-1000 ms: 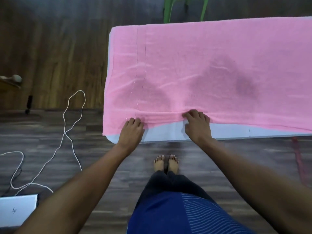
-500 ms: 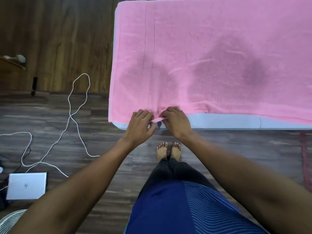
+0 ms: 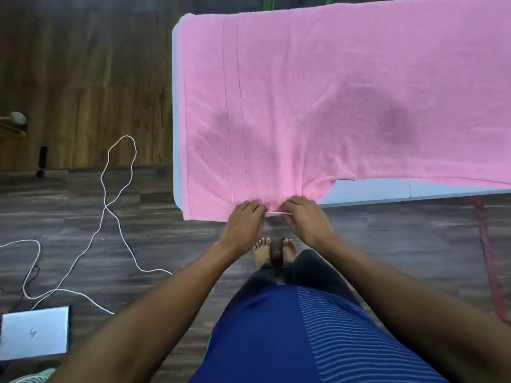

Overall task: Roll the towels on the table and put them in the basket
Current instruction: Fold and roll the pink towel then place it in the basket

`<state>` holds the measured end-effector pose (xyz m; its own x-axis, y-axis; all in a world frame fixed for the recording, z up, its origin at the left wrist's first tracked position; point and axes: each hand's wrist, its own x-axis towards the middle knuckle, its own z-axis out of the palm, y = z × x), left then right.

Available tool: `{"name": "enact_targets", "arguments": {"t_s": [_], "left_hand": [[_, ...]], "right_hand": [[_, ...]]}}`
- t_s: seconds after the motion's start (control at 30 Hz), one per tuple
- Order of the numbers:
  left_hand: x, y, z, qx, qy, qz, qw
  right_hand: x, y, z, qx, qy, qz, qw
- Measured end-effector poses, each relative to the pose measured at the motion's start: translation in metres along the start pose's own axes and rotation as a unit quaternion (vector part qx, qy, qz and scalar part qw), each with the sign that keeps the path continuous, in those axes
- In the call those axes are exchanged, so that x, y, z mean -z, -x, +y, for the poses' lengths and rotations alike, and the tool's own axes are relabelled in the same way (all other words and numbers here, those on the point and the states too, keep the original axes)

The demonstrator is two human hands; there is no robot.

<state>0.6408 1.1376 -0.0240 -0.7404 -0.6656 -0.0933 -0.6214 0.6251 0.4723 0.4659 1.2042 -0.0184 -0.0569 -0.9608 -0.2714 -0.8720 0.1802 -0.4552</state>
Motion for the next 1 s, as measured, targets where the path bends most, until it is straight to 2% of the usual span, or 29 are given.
{"name": "enact_targets", "arguments": {"t_s": [0.23, 0.37, 0.43, 0.53, 0.63, 0.77, 0.9, 1.0], "left_hand": [[-0.007, 0.013, 0.017, 0.006, 0.002, -0.012, 1.0], [-0.006, 0.013, 0.013, 0.047, -0.038, 0.021, 0.998], [-0.007, 0.011, 0.016, 0.037, -0.049, 0.017, 0.998], [-0.014, 0.003, 0.03, 0.012, -0.037, 0.009, 0.999], [-0.017, -0.004, 0.039, 0.041, 0.011, 0.053, 0.998], [-0.012, -0.004, 0.045, 0.048, 0.033, 0.077, 0.995], [-0.009, -0.001, 0.045, 0.045, 0.024, 0.07, 0.996], [-0.011, 0.001, 0.046, 0.057, -0.02, 0.074, 0.995]], "right_hand": [[0.001, 0.013, 0.025, 0.002, 0.037, 0.002, 0.999], [0.007, 0.013, 0.028, 0.019, 0.001, 0.005, 1.0], [0.01, 0.011, 0.025, 0.027, -0.009, -0.005, 1.0], [0.012, 0.008, 0.021, 0.047, -0.036, -0.01, 0.998], [0.019, 0.011, 0.029, 0.048, -0.026, -0.012, 0.998], [0.03, 0.02, 0.061, 0.01, 0.059, -0.028, 0.998], [0.036, 0.024, 0.086, -0.031, 0.08, 0.043, 0.995], [0.04, 0.024, 0.095, -0.042, 0.064, 0.042, 0.996]]}}
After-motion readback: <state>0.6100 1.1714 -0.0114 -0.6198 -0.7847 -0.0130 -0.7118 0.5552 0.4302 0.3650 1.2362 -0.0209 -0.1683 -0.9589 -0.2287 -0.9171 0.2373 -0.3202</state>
